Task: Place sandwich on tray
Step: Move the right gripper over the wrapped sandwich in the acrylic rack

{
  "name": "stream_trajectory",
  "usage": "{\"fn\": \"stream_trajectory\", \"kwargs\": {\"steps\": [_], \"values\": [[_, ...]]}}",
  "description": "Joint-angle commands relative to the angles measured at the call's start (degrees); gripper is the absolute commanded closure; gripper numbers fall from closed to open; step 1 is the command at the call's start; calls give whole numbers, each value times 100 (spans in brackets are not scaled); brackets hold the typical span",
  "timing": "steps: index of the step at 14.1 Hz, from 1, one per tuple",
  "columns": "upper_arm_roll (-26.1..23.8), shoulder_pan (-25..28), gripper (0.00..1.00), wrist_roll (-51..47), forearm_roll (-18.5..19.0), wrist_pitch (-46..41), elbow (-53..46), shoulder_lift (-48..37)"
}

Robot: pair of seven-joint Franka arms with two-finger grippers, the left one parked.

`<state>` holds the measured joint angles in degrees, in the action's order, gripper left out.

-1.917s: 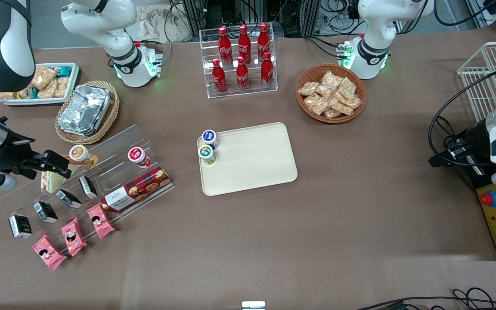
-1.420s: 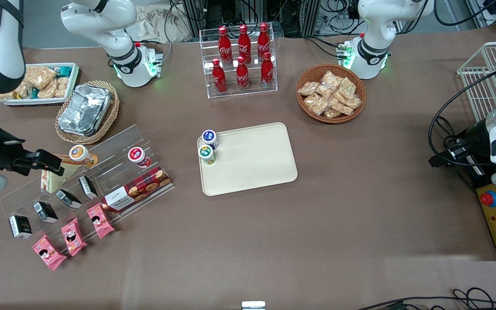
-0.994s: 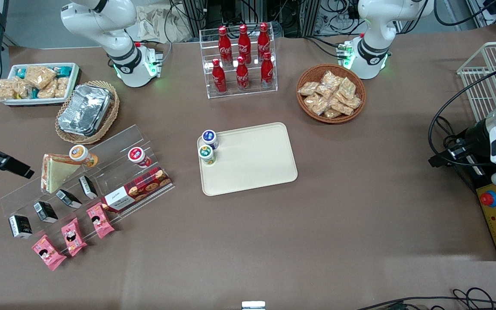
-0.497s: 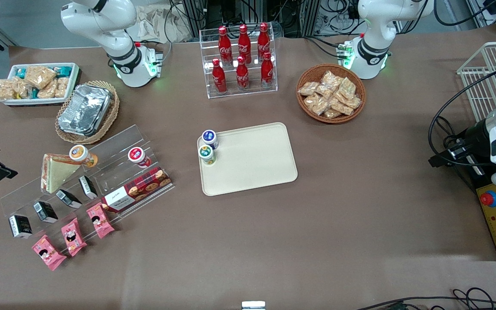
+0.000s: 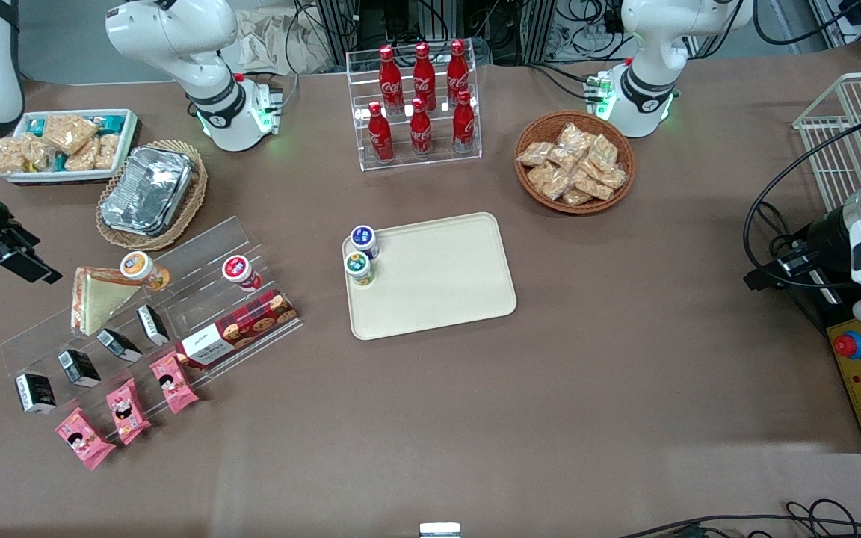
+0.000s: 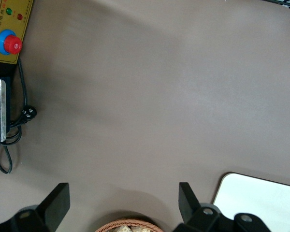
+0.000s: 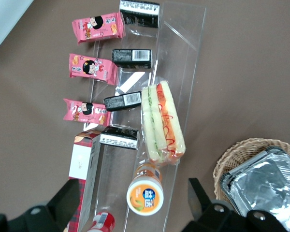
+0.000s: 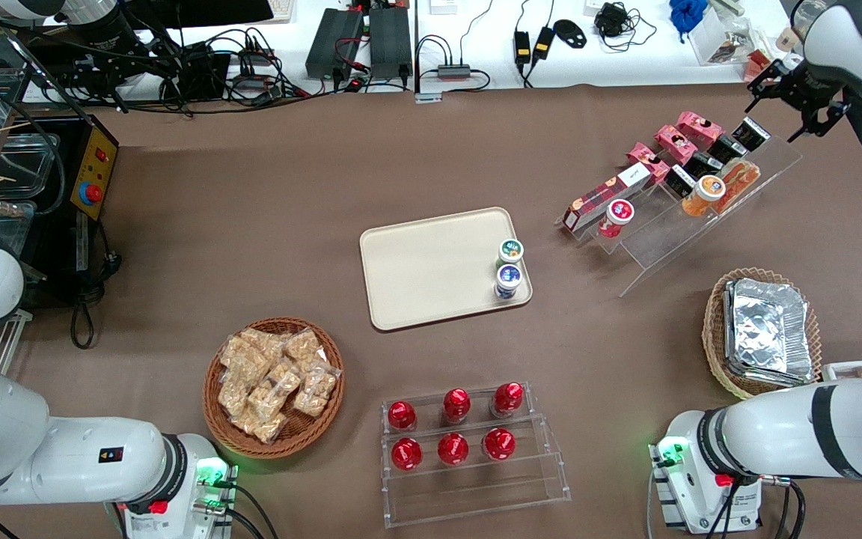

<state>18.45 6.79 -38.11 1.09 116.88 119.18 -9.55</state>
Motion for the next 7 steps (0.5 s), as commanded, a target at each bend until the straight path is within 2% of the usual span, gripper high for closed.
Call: {"fn": "stream_trajectory", "kwargs": {"steps": [1, 7], "values": [[-25, -11, 1, -48, 146, 782, 833, -302], [-17, -152, 1, 734, 181, 1021, 1116, -241]]}}
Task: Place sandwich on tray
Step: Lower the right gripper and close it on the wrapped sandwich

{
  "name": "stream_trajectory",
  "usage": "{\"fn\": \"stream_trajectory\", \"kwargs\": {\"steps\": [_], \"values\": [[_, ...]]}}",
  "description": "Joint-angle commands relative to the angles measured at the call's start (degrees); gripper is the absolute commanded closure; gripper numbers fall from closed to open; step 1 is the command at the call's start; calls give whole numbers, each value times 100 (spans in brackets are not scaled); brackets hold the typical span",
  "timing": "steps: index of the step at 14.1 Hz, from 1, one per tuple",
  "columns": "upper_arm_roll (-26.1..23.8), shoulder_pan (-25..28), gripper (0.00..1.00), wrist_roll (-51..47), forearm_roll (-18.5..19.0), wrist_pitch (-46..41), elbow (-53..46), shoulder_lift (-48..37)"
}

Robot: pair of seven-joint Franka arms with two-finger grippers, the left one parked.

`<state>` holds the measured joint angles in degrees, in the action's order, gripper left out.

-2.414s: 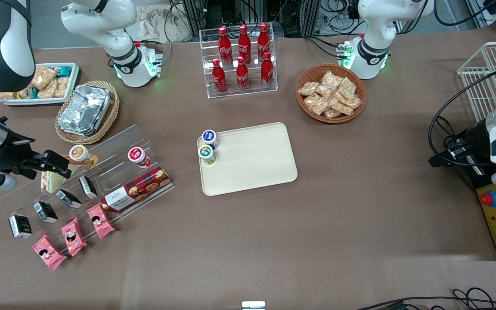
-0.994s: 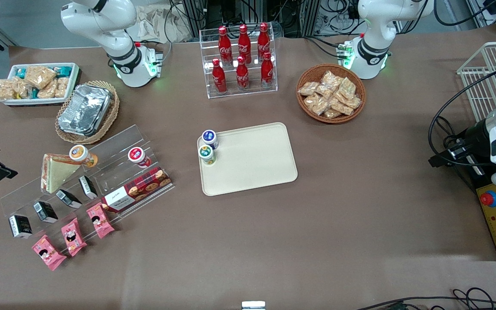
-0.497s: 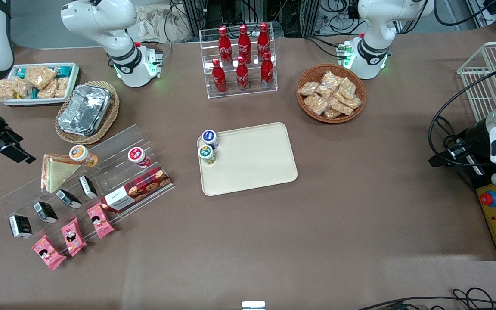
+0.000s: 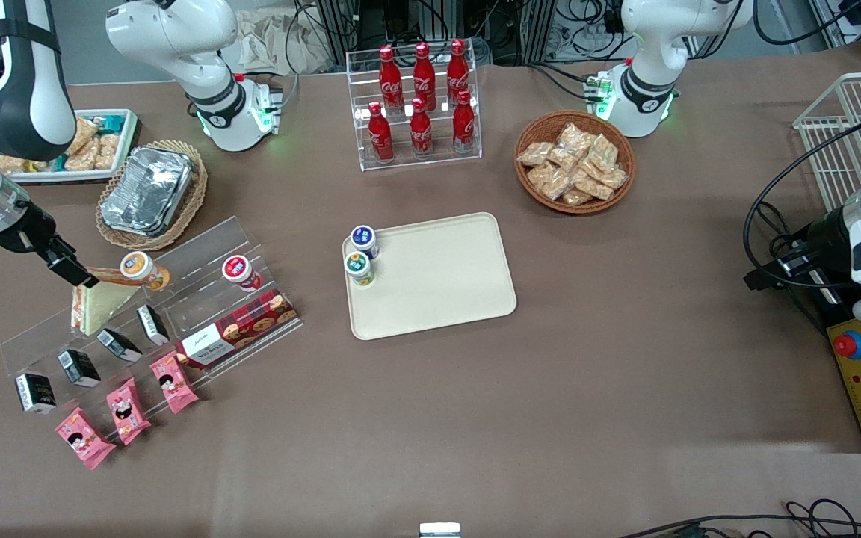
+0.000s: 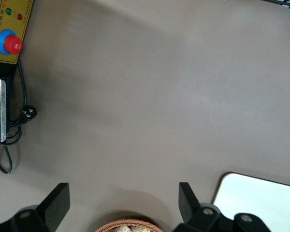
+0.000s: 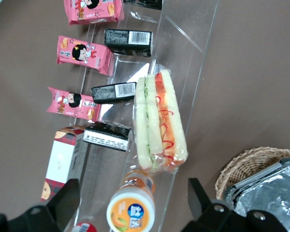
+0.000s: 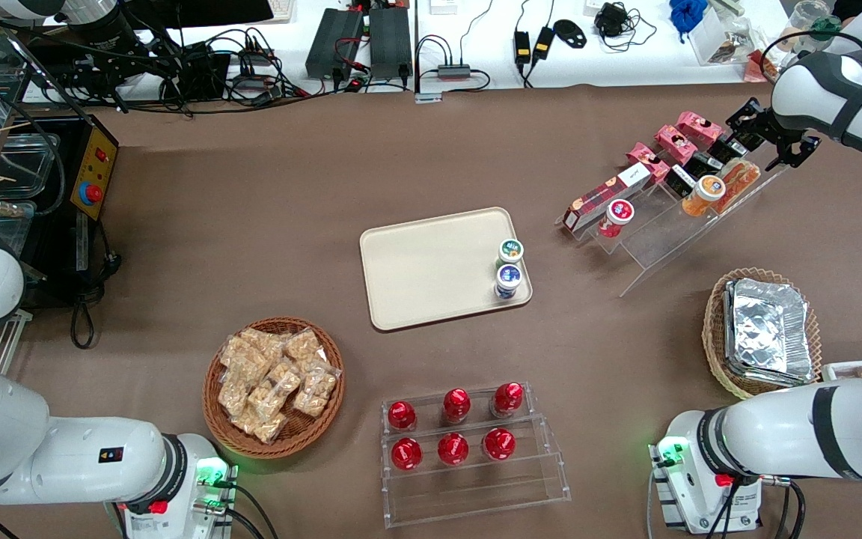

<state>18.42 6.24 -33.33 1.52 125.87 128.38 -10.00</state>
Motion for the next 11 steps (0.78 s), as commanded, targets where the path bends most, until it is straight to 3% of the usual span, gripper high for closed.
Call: {"fn": "stream_trajectory", "kwargs": {"steps": [1, 11], "values": [[-14, -140, 1, 352, 146, 148, 248, -196], [-23, -272, 1, 529, 146, 842, 433, 217]]}}
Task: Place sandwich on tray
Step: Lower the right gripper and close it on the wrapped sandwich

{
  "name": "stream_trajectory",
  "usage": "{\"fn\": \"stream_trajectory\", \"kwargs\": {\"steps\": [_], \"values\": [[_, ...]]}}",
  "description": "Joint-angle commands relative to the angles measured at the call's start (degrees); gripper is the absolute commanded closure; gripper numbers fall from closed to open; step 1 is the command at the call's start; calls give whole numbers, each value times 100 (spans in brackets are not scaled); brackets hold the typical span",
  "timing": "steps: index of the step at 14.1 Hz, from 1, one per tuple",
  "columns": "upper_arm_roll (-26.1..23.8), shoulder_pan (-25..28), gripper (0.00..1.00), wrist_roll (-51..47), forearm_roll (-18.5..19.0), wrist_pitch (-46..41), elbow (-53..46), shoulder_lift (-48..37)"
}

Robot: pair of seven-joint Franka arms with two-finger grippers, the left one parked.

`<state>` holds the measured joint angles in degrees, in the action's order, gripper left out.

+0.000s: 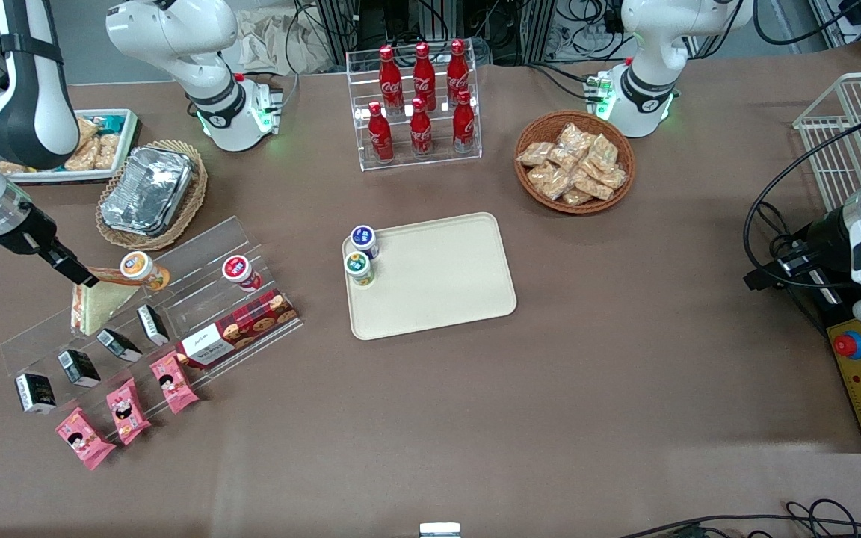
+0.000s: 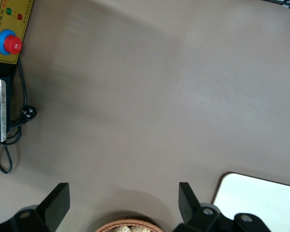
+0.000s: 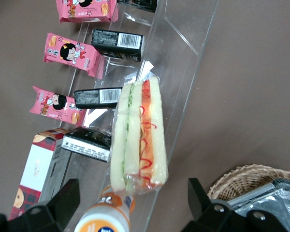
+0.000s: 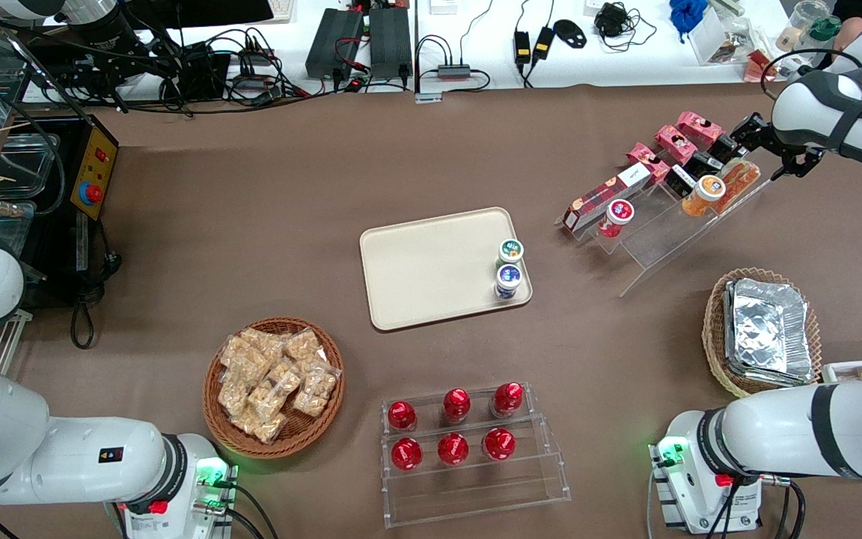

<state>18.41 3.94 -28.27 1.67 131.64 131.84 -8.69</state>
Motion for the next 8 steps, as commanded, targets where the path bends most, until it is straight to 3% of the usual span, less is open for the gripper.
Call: {"fn": "stream_trajectory", "kwargs": {"steps": [1, 8], "values": [[-21, -42, 1, 23, 132, 326, 105, 130], [-21, -121, 1, 164, 132, 1073, 236, 544]]}}
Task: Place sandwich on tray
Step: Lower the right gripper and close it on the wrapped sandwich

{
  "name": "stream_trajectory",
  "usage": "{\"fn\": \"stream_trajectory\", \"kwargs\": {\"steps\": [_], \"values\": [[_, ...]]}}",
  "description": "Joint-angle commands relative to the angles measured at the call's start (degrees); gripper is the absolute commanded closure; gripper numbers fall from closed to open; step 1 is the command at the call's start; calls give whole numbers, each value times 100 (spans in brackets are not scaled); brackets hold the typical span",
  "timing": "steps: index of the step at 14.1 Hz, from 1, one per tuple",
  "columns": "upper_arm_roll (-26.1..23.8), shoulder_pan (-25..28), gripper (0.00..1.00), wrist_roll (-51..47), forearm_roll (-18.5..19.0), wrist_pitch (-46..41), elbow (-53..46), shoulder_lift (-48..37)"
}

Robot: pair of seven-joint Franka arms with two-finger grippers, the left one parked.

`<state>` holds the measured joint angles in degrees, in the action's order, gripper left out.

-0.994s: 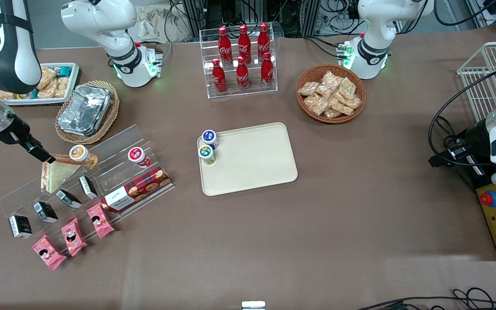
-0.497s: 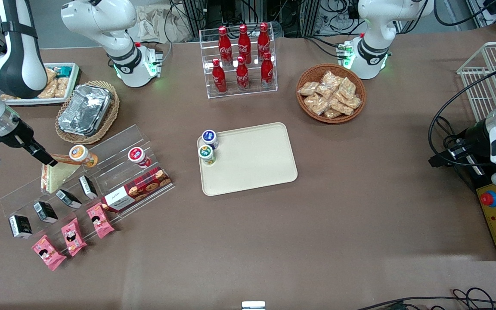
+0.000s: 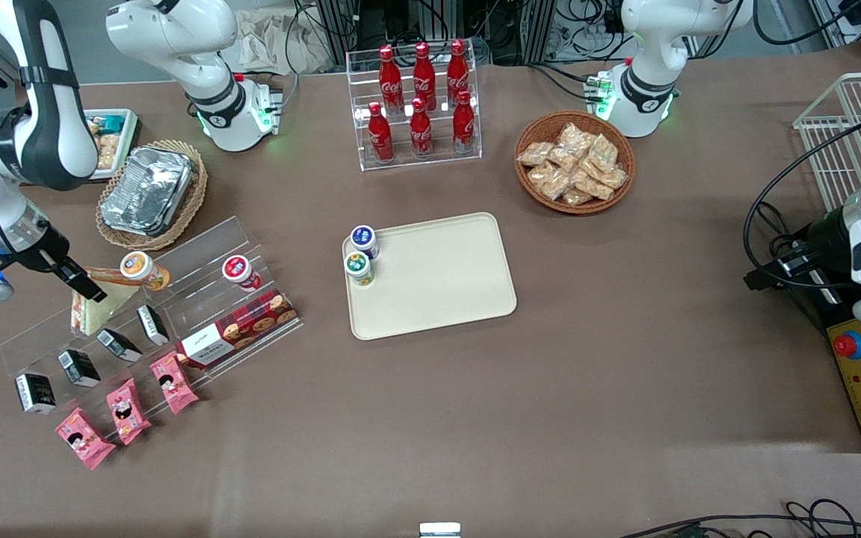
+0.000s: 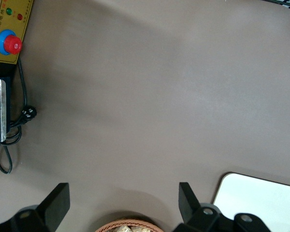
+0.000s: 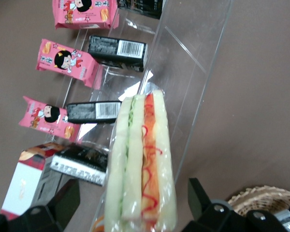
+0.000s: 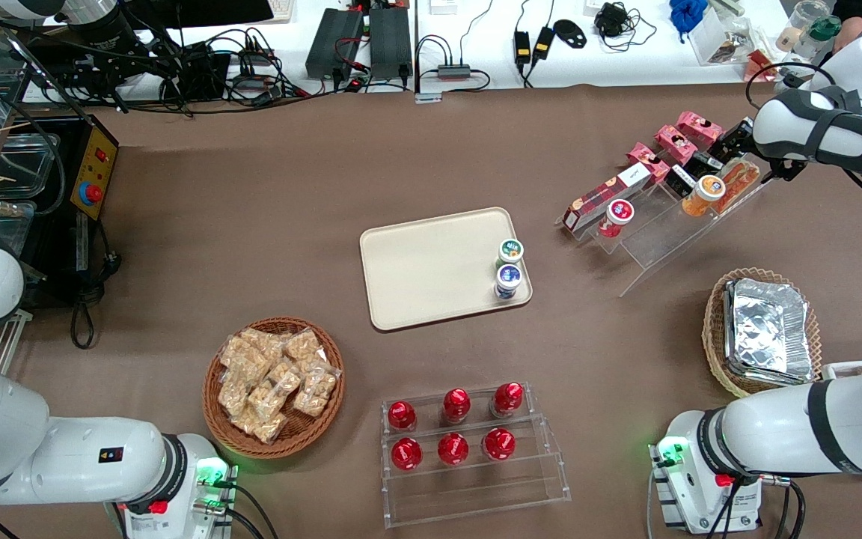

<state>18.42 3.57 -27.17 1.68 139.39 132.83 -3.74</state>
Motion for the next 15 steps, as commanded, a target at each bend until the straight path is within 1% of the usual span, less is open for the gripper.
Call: {"fn": "stream_trajectory", "kwargs": {"steps": [1, 3, 4, 5, 6, 7, 8, 9, 10, 13, 15], "values": [[-23, -85, 1, 54, 122, 490, 286, 23], [-23, -85, 1, 45, 122, 642, 401, 14], [-23, -76, 6, 45, 122, 650, 393, 40], [-23, -76, 15, 36, 122, 668, 401, 40], [-23, -76, 33, 28, 122, 659, 401, 23], [-23, -93, 45, 28, 113, 625, 401, -3], [-23, -102, 63, 62, 113, 589, 401, -21], [-23, -94, 89, 132, 113, 528, 393, -21], [-23, -93, 100, 220, 96, 484, 367, -13], [-6, -120, 100, 344, 78, 344, 227, -47], [143, -111, 100, 562, 8, -487, -307, -48]]}}
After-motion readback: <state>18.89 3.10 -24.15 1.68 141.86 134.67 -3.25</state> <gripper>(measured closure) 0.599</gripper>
